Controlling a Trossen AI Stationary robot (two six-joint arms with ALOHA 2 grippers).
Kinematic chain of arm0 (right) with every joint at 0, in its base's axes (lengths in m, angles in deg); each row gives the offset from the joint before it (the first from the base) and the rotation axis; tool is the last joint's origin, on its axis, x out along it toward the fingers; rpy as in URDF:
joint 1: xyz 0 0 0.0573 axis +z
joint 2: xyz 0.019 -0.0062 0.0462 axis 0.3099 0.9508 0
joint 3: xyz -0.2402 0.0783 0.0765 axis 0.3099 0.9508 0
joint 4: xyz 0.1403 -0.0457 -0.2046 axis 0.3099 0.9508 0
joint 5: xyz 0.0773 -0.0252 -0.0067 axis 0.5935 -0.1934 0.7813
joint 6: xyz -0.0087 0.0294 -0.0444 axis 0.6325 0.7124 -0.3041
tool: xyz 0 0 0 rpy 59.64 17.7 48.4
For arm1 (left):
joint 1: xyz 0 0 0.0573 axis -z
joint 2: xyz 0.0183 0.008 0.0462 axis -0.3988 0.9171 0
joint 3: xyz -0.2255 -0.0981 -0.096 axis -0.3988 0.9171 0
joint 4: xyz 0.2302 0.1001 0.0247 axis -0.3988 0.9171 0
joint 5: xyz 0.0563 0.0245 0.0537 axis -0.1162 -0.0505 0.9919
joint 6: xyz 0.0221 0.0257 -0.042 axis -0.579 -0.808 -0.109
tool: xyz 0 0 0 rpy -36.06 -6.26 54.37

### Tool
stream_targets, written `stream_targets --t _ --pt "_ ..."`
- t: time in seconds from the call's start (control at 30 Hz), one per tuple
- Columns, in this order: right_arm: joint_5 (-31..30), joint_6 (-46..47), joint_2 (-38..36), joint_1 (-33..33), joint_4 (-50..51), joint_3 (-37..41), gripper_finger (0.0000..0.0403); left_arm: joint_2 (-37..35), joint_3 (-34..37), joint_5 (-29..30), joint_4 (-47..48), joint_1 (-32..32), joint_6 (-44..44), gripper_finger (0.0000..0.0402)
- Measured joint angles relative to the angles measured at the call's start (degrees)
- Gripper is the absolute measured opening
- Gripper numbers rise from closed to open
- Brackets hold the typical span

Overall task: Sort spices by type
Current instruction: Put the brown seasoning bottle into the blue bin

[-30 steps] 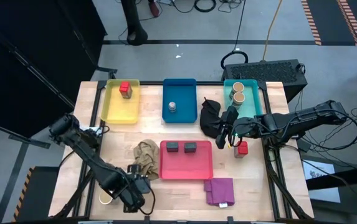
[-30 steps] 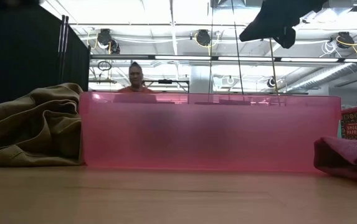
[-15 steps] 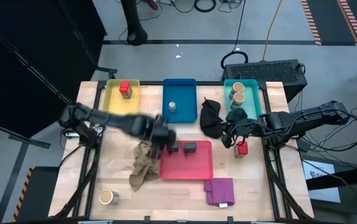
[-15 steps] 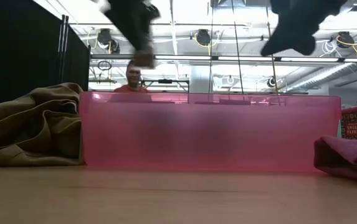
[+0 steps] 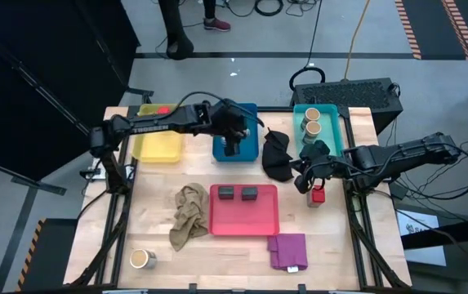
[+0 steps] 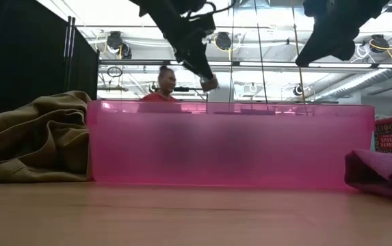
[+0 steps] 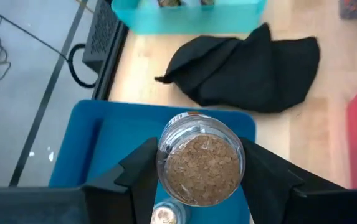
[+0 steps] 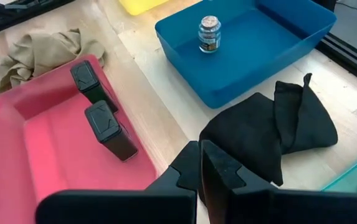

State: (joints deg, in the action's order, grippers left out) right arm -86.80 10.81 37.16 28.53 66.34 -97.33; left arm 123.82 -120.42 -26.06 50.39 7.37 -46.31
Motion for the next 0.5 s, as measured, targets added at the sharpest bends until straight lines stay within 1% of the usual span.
stream_targets --t 0.23,0.4,0.5 --pt "0.0 -0.6 0.0 0.0 -0.5 0.0 0.0 5.2 0.0 -0.3 2.5 -1.7 0.0 0.0189" --pt "0.0 -0.5 0.0 0.0 -0.6 0.0 0.0 7.6 0.0 -3.3 3.3 -2.9 -0.9 0.0189" --pt "0.0 -0.5 0.0 0.0 -0.6 0.0 0.0 8.5 0.0 -4.0 3.1 -3.0 -1.3 0.0189"
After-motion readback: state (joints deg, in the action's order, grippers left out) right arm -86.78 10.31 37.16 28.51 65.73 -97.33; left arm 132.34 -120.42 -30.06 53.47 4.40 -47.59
